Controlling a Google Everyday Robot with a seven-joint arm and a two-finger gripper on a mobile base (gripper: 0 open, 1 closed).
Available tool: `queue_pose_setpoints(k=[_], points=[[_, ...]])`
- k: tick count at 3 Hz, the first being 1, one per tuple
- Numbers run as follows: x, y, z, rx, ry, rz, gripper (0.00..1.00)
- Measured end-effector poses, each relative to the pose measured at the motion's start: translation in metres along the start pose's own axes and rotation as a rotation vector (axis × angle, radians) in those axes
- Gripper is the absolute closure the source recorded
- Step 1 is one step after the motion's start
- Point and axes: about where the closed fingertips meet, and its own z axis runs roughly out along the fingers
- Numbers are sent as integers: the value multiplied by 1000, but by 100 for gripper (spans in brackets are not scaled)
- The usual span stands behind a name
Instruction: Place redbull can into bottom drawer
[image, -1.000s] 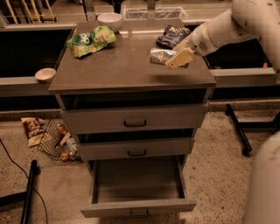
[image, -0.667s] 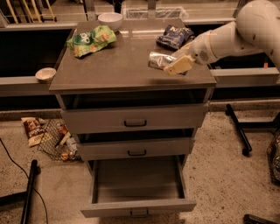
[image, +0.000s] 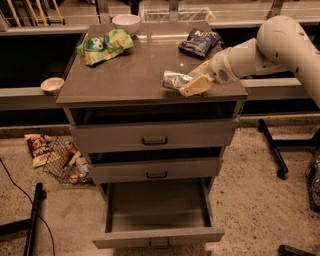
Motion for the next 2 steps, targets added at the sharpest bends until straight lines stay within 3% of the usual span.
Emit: queue_pose_setpoints(k=[1, 2], points=[[23, 32, -1, -79, 12, -18, 100], [47, 80, -20, -114, 29, -45, 100]])
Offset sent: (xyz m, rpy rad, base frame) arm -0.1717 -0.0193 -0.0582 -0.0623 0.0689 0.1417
